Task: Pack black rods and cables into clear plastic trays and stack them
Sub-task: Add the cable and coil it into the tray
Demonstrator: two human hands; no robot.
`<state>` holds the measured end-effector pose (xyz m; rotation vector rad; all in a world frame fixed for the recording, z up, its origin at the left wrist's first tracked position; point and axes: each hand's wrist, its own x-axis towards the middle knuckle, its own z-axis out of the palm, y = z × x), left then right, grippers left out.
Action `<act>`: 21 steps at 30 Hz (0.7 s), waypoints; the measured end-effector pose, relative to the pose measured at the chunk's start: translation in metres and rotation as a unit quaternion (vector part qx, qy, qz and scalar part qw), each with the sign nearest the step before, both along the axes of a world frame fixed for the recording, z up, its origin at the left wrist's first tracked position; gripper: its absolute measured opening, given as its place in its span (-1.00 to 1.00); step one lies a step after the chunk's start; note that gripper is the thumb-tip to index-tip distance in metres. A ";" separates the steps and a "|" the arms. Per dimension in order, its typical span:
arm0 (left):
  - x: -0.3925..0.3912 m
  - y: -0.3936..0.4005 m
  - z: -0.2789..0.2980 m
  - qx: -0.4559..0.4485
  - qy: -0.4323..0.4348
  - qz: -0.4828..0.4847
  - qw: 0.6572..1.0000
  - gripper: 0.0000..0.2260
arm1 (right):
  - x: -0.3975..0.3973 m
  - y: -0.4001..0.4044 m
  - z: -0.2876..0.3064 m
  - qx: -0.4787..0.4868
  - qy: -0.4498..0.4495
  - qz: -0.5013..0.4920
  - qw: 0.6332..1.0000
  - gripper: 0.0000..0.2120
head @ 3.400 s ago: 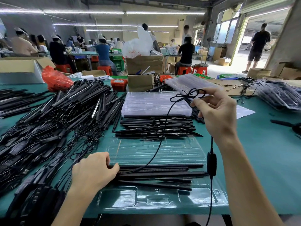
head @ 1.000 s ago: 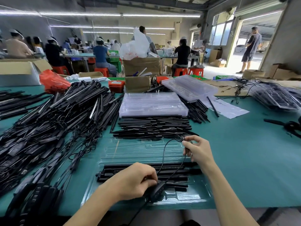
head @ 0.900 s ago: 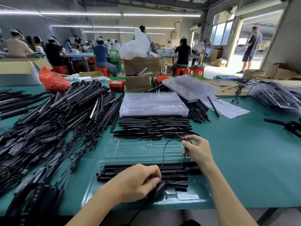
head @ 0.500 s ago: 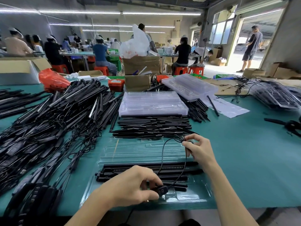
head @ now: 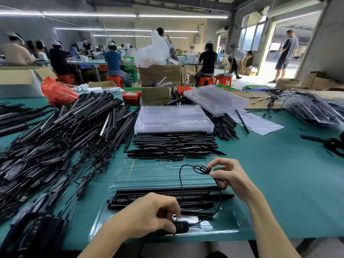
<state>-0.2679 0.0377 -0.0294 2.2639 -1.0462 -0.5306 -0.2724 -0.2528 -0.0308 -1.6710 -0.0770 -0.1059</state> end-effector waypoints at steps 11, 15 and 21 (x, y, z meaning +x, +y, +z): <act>0.002 0.004 -0.026 -0.121 -0.102 -0.009 0.987 -0.95 | 0.004 0.004 -0.019 0.018 -0.008 -0.040 0.999 -0.83; 0.008 0.003 -0.027 -0.123 -0.087 0.003 0.989 -0.93 | 0.004 0.003 -0.019 0.013 0.004 -0.046 0.999 -0.80; 0.022 0.006 -0.018 -0.097 -0.052 0.028 0.994 -0.76 | 0.004 -0.001 -0.020 0.003 0.000 -0.068 0.998 -0.79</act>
